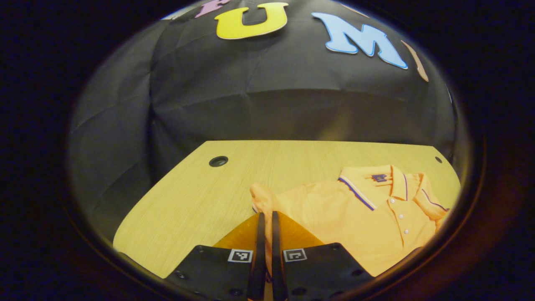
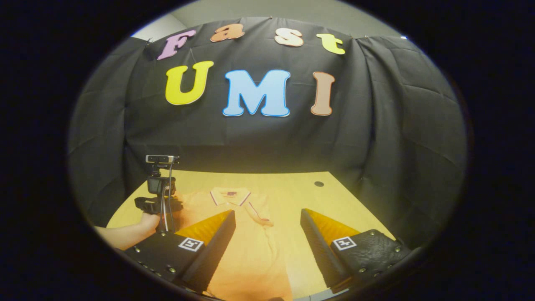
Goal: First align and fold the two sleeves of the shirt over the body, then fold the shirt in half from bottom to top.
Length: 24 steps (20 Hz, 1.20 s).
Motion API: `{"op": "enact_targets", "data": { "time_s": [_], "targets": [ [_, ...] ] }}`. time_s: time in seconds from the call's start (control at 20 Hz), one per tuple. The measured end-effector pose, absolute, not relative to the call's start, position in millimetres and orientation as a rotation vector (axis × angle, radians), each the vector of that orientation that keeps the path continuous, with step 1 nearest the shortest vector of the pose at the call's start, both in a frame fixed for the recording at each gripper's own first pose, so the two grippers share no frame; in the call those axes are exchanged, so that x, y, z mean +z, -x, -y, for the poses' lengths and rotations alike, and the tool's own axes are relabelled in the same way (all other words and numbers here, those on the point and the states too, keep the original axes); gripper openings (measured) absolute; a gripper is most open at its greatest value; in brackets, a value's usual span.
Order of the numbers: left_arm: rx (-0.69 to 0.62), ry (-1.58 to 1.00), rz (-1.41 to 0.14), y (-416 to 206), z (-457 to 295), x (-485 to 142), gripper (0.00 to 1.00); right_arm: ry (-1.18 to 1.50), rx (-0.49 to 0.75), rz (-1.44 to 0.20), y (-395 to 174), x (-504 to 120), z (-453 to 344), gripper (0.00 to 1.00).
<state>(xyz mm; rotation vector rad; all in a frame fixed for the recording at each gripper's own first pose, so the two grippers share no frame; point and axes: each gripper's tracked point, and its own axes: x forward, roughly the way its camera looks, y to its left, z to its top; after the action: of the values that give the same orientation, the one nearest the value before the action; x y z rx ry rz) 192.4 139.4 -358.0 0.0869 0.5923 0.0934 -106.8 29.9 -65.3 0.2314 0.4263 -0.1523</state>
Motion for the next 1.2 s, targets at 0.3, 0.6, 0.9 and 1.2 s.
{"op": "enact_targets", "data": {
  "time_s": [0.3,0.6,0.9,1.2],
  "targets": [
    [0.006,-0.135,-0.602,-194.6,-89.8,-360.7,0.13,-0.249,-0.152,-0.472,107.3,-83.9,-31.6,0.96],
    [-0.051,-0.152,-0.639,-194.0,-57.8,-376.2,0.12,-0.275,-0.211,-0.498,114.3,-94.1,-22.1,0.97],
    [-0.092,-0.177,-0.658,-189.4,-42.5,-380.6,0.19,-0.282,-0.238,-0.53,122.4,-112.0,-22.7,0.97],
    [-0.12,-0.176,-0.639,-162.7,-32.7,-351.4,0.37,-0.227,-0.154,-0.523,124.6,-125.0,-24.6,0.96]
  ]
}}
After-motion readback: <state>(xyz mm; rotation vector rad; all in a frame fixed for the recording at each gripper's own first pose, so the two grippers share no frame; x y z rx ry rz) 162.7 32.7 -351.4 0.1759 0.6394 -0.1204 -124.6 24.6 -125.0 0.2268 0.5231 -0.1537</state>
